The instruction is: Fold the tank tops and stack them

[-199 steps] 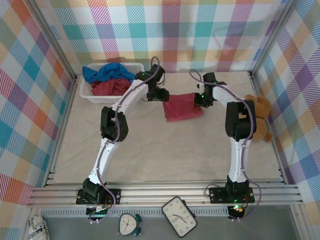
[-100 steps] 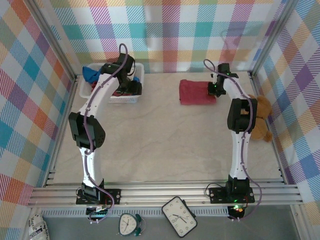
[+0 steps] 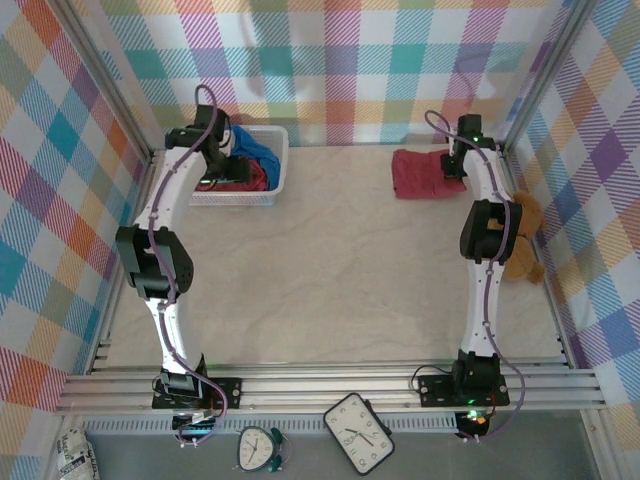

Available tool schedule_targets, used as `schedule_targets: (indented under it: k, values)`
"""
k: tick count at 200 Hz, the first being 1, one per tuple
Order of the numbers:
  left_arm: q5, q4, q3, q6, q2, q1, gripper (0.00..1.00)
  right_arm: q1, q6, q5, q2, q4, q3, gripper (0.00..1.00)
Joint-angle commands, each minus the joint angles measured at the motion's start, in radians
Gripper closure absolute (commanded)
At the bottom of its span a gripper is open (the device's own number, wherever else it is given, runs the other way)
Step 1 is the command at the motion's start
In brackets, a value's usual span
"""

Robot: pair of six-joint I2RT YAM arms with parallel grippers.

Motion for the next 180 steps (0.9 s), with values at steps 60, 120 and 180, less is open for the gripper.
schedule_targets:
  k: [60,120,180]
  values:
    - [-0.016,0.079,0.208,-0.045,0.201,0.097,0.27,-0.025,0.029,-0.242,-0.205,0.044,-0.135,0.43]
    - [0.102,0.095,0.439,-0.06,0.433,0.103,0.27,0.015,0.231,-0.626,-0.581,0.392,-0.703,0.29]
    - [0.255,0.211,0.471,-0.065,0.554,0.099,0.27,0.18,0.318,-0.748,-0.829,0.522,-1.08,0.22]
